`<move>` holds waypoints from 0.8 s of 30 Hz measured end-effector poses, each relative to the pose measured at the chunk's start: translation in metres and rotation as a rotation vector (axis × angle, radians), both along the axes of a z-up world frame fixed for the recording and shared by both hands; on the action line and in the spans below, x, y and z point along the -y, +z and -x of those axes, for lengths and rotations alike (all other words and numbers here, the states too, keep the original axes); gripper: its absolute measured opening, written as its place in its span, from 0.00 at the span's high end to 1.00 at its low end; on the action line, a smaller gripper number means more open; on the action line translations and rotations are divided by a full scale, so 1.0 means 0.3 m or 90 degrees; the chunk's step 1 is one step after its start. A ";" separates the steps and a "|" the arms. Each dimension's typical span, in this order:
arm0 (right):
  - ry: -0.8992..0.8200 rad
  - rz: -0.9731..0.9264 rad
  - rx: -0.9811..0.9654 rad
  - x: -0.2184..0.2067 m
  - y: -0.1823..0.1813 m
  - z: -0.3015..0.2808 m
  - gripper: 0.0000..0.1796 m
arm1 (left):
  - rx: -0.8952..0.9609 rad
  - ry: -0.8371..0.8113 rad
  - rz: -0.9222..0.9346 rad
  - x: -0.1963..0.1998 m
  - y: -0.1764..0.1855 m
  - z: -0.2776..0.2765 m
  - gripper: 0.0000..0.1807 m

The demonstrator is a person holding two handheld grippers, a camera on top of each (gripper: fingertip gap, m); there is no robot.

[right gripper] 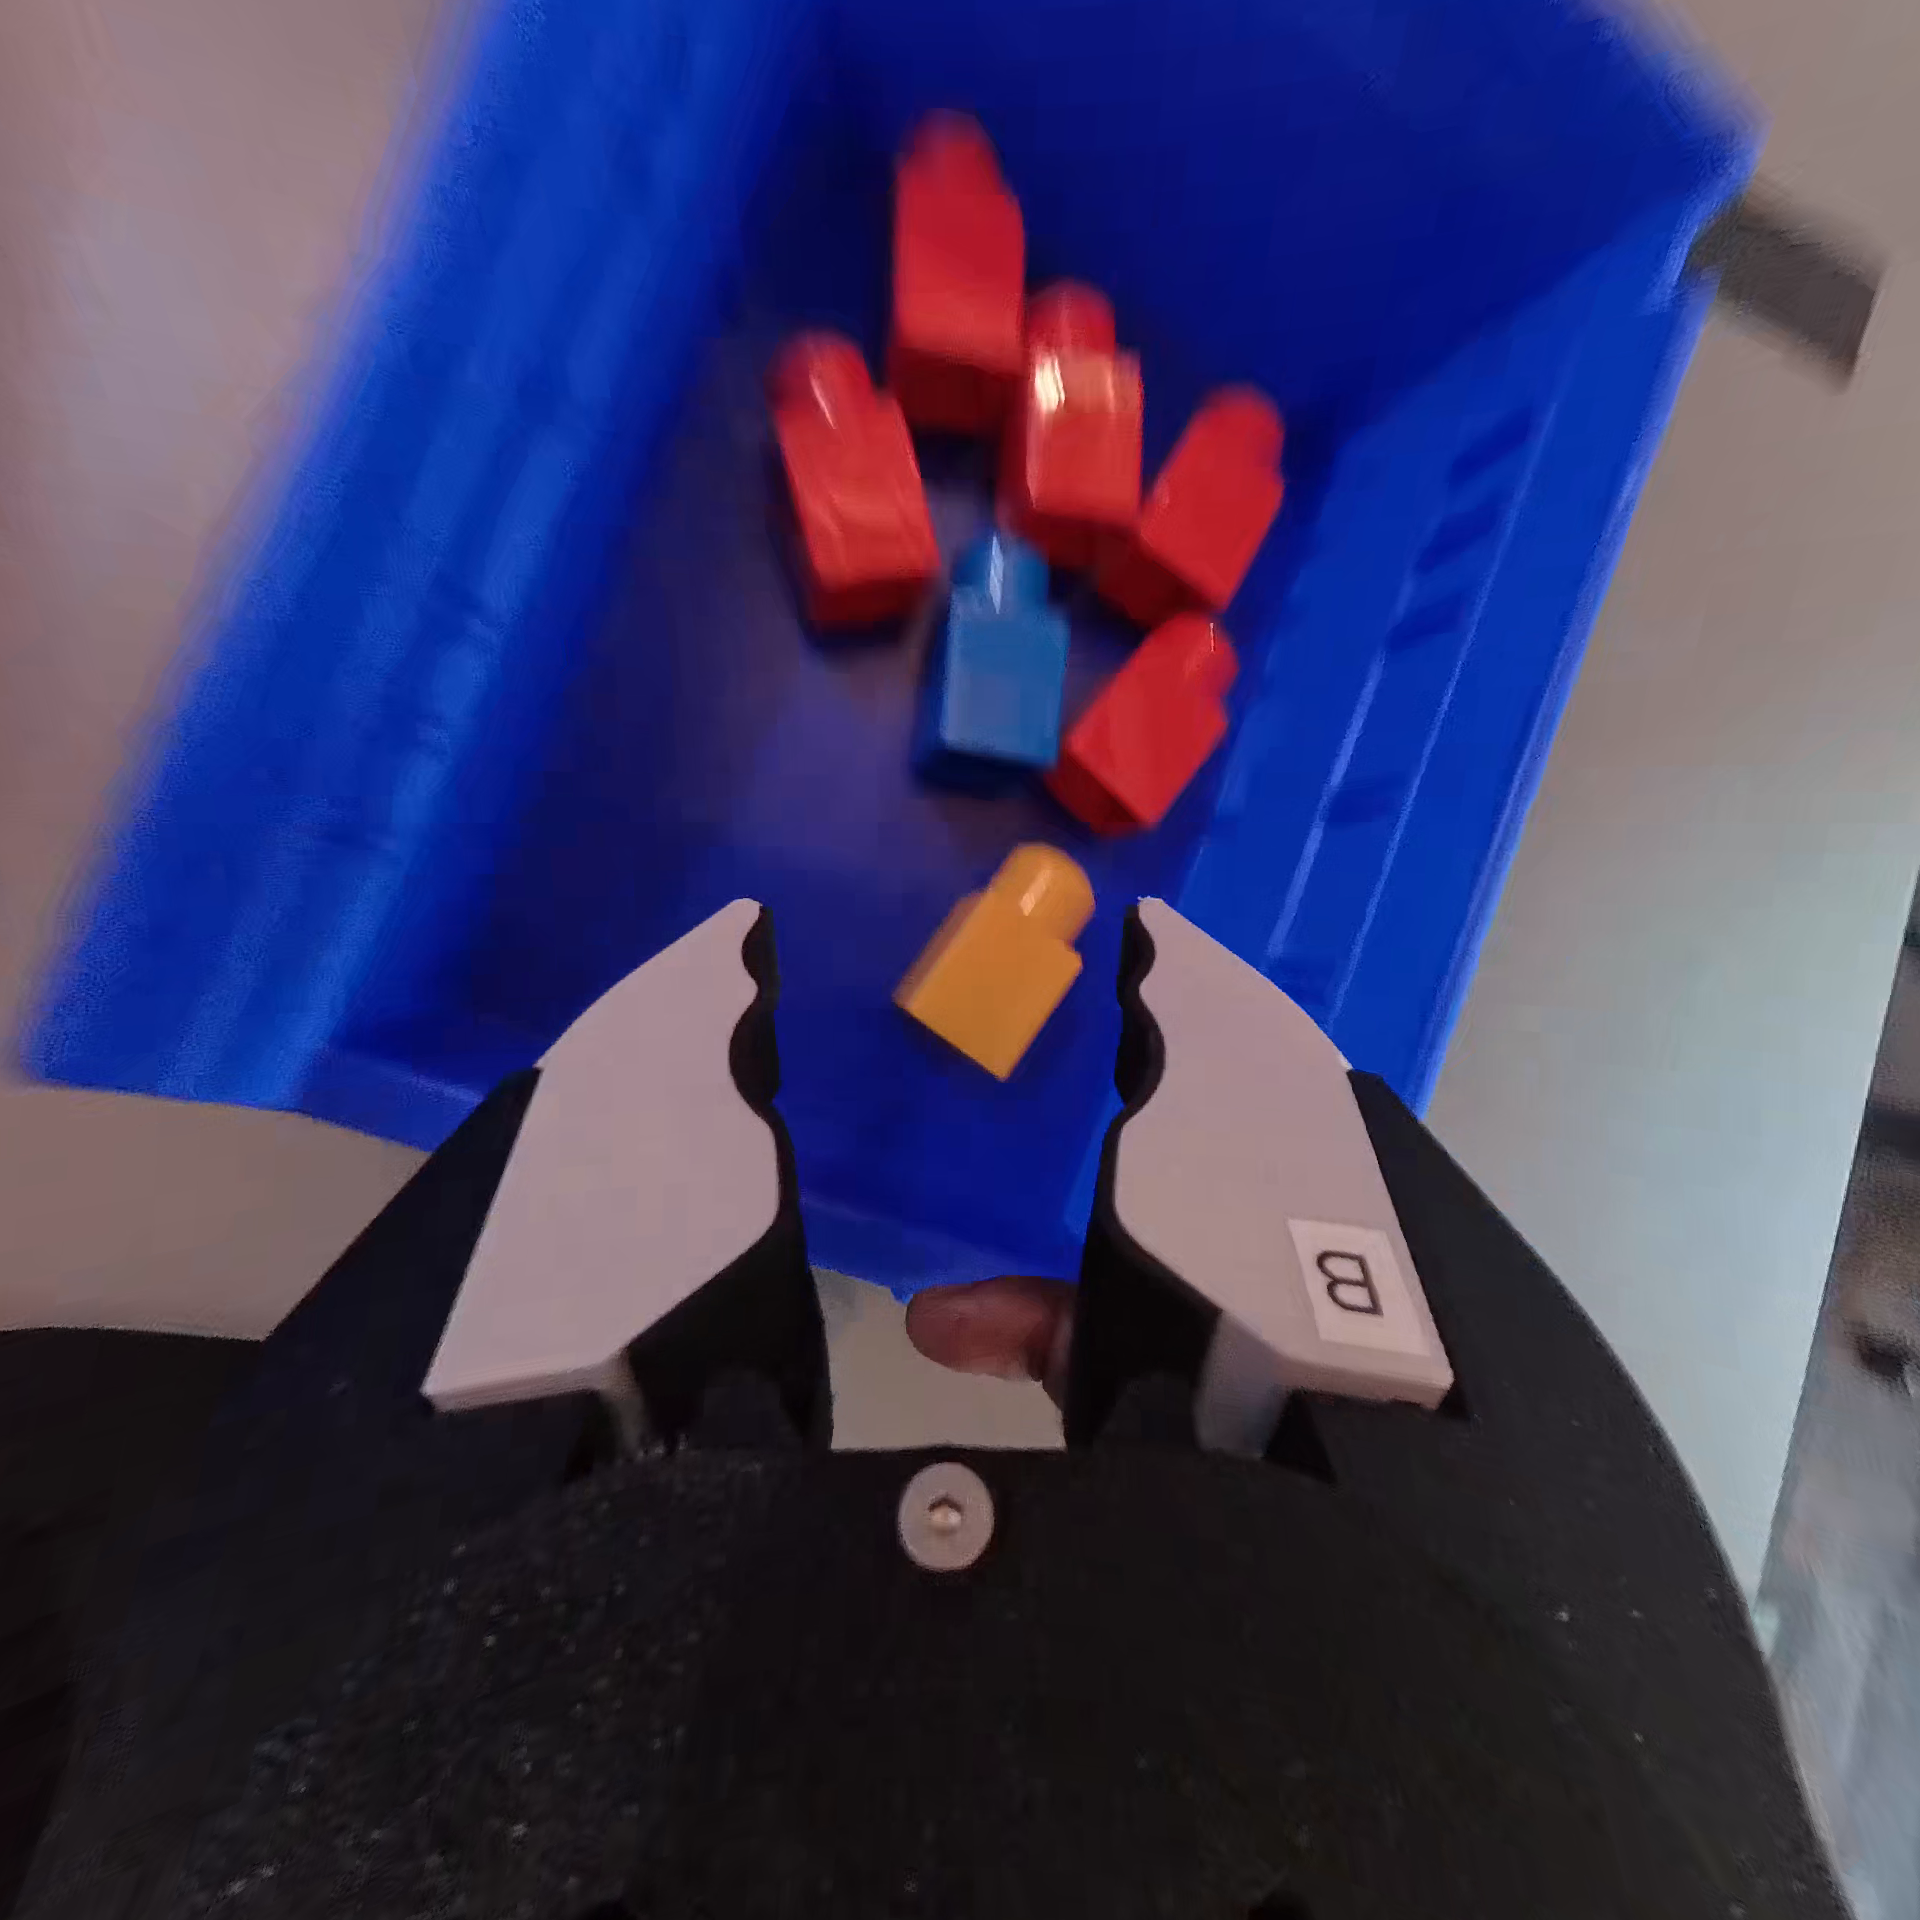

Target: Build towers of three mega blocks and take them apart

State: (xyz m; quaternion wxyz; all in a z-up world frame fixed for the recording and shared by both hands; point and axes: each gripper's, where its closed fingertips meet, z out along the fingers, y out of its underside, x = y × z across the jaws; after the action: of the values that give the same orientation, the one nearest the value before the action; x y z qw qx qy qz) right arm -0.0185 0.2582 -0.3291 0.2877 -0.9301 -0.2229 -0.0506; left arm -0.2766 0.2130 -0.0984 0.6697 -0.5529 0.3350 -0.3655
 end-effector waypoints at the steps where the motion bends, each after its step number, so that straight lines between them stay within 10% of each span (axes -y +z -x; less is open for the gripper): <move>1: 0.036 -0.044 -0.025 -0.013 0.068 0.048 0.65 | -0.012 0.005 0.000 -0.005 -0.008 -0.007 0.79; 11: 0.473 -0.419 -0.405 0.099 0.762 0.594 0.70 | -0.027 -0.049 0.040 -0.026 -0.067 -0.044 0.81; 19: 0.629 -0.329 -0.485 0.071 0.630 0.676 0.61 | 0.150 -0.160 0.087 -0.058 -0.035 -0.052 0.82; 24: 0.688 -0.280 -0.817 0.101 0.707 0.646 0.59 | 0.352 -0.277 0.117 -0.046 0.044 -0.029 0.82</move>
State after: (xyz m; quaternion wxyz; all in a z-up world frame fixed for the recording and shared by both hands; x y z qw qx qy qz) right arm -0.2123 0.2280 -0.1169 0.5159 -0.4687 -0.4141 0.5853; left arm -0.2680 0.2270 -0.0851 0.5891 -0.4069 0.2171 -0.6635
